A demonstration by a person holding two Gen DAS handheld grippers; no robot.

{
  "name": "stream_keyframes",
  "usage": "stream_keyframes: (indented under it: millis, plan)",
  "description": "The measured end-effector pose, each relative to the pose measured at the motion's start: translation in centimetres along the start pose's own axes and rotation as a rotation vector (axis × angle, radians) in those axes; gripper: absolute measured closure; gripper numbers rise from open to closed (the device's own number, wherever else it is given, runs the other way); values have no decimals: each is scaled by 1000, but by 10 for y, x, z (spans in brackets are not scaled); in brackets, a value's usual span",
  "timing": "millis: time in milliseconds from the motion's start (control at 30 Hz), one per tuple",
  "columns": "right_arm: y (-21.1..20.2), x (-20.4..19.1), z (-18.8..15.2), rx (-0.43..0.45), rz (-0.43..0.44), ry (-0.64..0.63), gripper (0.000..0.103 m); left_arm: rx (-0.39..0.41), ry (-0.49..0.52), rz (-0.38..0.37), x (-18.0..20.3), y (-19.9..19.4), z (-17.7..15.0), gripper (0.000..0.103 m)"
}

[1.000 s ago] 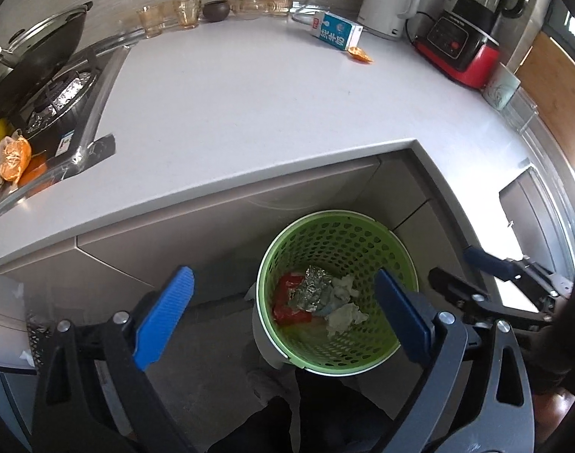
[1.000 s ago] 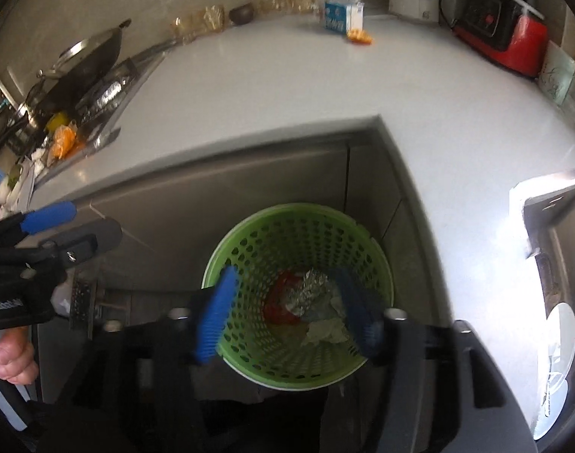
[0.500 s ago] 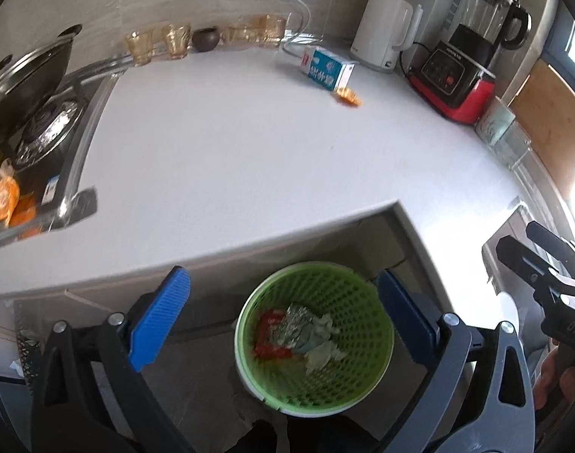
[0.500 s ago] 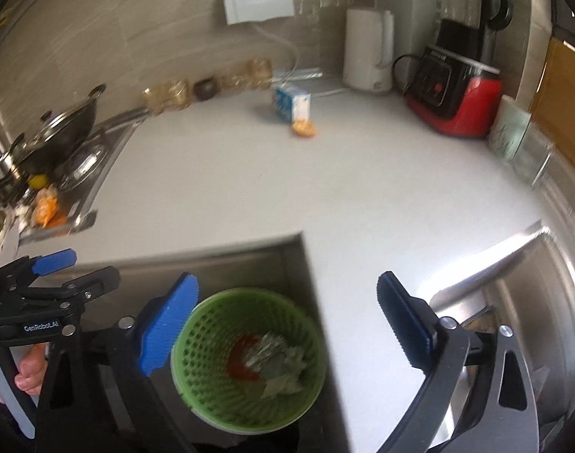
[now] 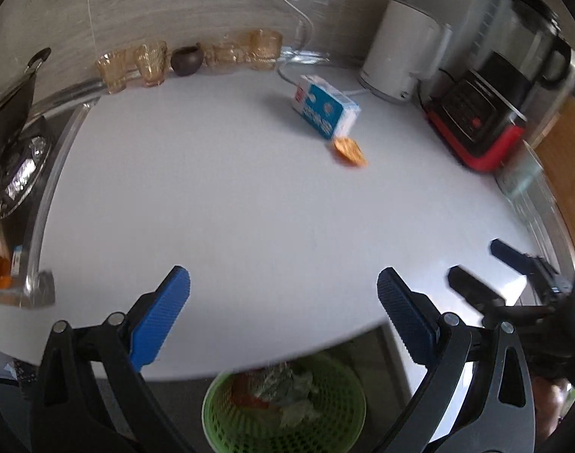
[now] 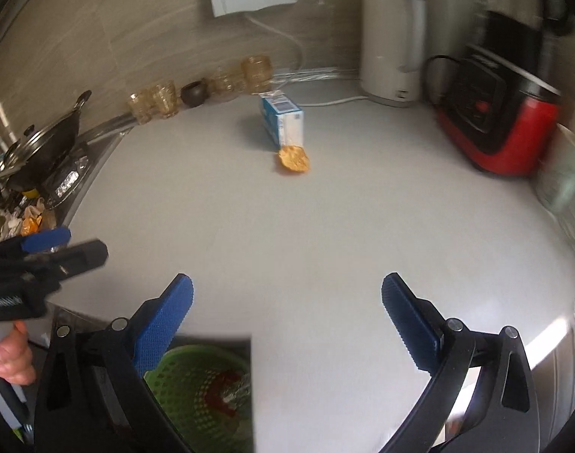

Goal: Collect trash
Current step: 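Reach the right tool to the orange peel and grasp it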

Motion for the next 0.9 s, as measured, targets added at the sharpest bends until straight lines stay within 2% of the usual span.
stream_keyframes:
  millis: [200, 433, 667, 733, 800, 900]
  plan:
    - [82, 7, 56, -4, 89, -91, 5, 10, -81, 68, -12, 17, 32, 8]
    - [160, 9, 91, -70, 178, -137, 21, 6, -156, 137, -23, 41, 47, 8]
    - [184, 2, 98, -99, 171, -205, 37, -3, -227, 136, -26, 61, 61, 8]
    - [185, 2, 99, -97, 154, -217, 45, -2, -216, 133, -21, 66, 67, 8]
    - [186, 6, 101, -94, 135, -213, 61, -1, -196, 134, -14, 71, 73, 8]
    - [186, 14, 103, -92, 160, -179, 66, 1, -168, 129, -3, 78, 83, 8]
Point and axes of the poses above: each gripper's, at about its wrist camera, not at the fingertips, and y roughly the way its jaws point, x to its right, z to its top, the point moved 3 cm from there along y, roughly the way its jaws point, and after that the axes turned 1 degree about x, right-handed, at the moved point
